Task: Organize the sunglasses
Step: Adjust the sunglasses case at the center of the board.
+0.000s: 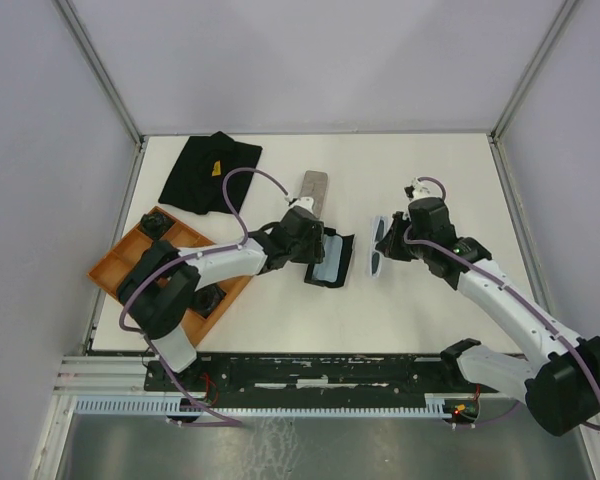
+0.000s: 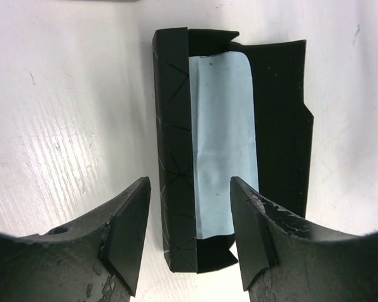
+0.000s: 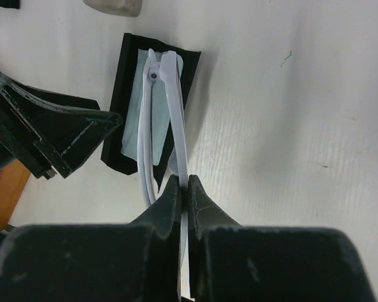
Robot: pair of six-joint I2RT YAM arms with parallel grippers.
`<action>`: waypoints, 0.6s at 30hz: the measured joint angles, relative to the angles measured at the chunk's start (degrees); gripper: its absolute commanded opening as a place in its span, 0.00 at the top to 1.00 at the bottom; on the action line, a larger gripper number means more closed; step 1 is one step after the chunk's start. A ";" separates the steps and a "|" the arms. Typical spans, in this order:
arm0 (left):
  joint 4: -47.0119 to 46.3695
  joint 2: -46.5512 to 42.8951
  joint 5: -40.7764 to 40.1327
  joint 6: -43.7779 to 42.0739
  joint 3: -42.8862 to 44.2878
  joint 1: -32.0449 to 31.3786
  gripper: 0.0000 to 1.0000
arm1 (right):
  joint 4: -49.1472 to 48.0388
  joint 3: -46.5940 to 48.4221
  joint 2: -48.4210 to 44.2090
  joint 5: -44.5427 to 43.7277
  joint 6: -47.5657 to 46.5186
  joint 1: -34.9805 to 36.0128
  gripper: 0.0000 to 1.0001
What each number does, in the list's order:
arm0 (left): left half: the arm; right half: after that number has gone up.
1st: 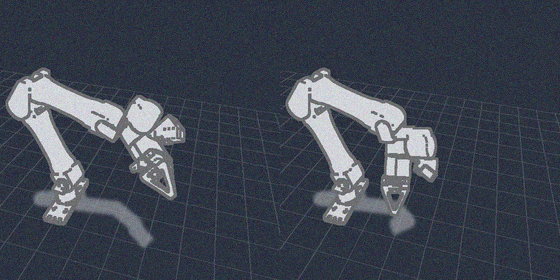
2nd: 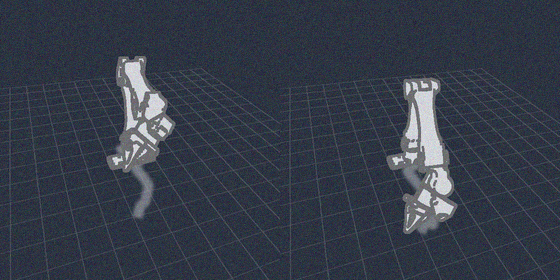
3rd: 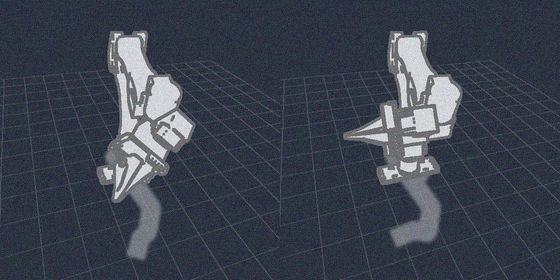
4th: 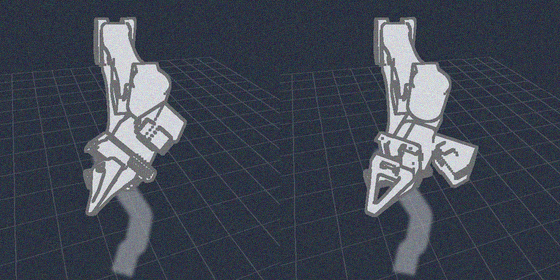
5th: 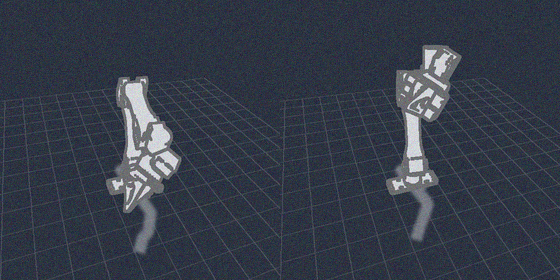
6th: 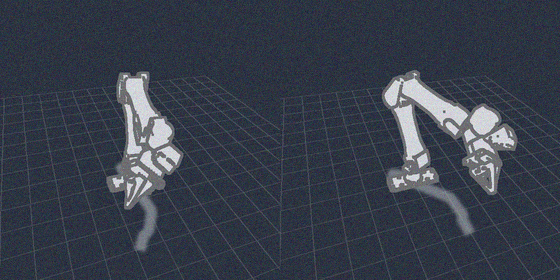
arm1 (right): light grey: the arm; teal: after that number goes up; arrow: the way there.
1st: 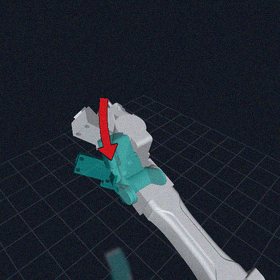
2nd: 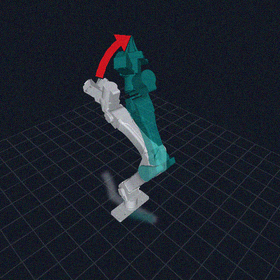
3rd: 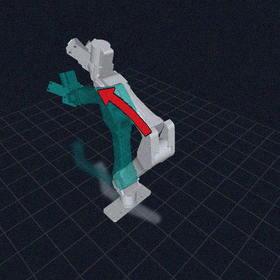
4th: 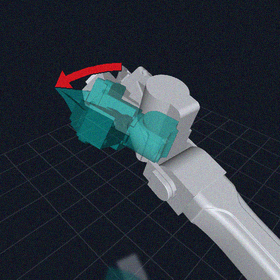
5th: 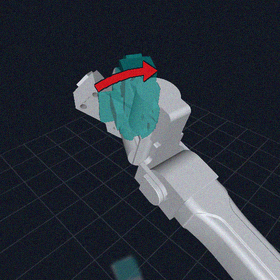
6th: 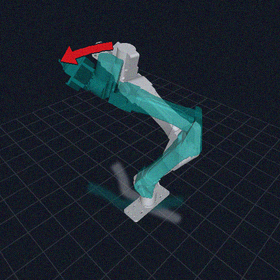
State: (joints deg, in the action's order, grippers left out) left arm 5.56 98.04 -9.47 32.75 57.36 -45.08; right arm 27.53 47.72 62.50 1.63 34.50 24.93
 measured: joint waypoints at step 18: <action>-7.48 -10.47 3.61 -0.04 -10.43 5.57 0.55 | -22.40 -1.88 16.85 12.26 13.38 0.00 1.00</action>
State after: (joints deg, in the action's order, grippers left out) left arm -1.91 87.57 -5.87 32.71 46.94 -39.51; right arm 5.13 45.84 79.35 13.89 47.88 24.93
